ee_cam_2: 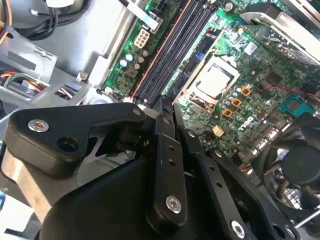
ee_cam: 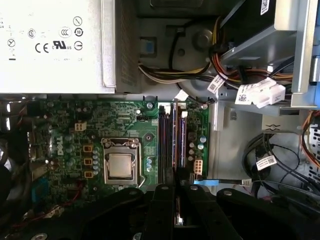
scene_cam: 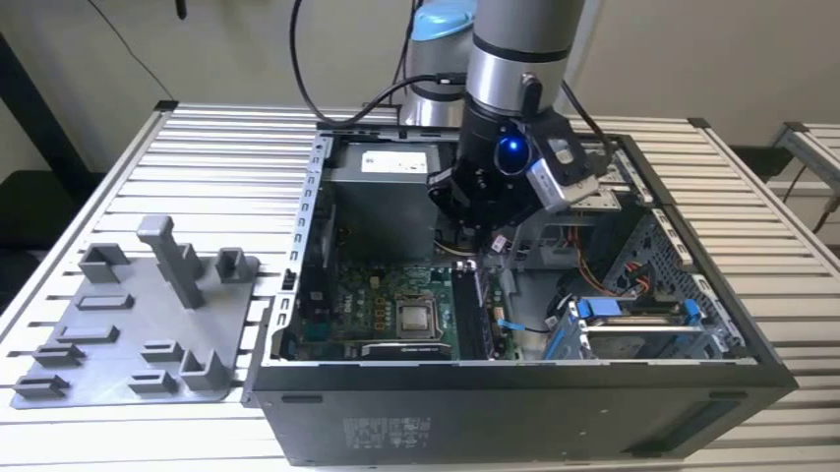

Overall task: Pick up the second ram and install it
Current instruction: 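Insert the second ram into the second slot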

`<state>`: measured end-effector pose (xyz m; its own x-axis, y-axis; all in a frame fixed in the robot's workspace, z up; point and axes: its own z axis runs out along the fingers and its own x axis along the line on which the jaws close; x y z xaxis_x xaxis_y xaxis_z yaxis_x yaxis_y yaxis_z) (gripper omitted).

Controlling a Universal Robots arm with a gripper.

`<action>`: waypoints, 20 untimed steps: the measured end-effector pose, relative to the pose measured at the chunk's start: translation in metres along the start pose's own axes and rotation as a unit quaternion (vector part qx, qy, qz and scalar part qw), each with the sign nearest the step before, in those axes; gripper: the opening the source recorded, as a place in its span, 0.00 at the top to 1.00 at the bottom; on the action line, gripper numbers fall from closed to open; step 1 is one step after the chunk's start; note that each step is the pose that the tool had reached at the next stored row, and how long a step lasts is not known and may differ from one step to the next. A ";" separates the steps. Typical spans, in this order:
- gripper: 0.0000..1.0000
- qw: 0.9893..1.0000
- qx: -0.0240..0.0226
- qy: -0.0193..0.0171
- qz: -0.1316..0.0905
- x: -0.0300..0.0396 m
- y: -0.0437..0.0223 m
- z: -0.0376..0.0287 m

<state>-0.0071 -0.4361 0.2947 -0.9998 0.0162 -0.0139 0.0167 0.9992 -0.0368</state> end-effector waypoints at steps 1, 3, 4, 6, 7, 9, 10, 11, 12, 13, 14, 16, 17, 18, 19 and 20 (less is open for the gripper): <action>0.86 1.000 0.000 0.000 0.000 0.0001 0.0000 0.0015; 0.86 1.000 0.000 0.001 0.000 0.0004 0.0001 0.0052; 0.86 1.000 0.000 0.001 0.000 0.0005 0.0002 0.0070; 0.86 1.000 0.000 0.002 0.000 0.0006 0.0003 0.0092; 0.86 1.000 0.000 0.002 0.000 0.0007 0.0004 0.0103; 0.86 1.000 0.000 0.003 0.000 0.0010 0.0004 0.0119; 0.86 1.000 0.000 0.004 0.000 0.0011 0.0004 0.0127; 0.86 1.000 0.000 0.005 0.000 0.0012 0.0005 0.0137; 0.86 1.000 0.000 0.005 0.001 0.0013 0.0005 0.0147; 0.86 1.000 0.000 0.005 0.001 0.0013 0.0005 0.0159; 0.86 1.000 0.000 0.006 0.001 0.0013 0.0003 0.0171; 0.86 1.000 0.000 0.006 0.002 0.0015 -0.0006 0.0198; 0.86 1.000 0.000 0.006 0.002 0.0016 -0.0010 0.0212; 0.86 1.000 0.000 0.006 0.002 0.0017 -0.0014 0.0225; 0.86 1.000 0.000 0.006 0.002 0.0017 -0.0017 0.0239; 0.86 1.000 0.000 0.006 0.003 0.0018 -0.0018 0.0252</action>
<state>-0.0086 -0.4388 0.2695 -0.9998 0.0219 -0.0015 0.0219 0.9991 -0.0368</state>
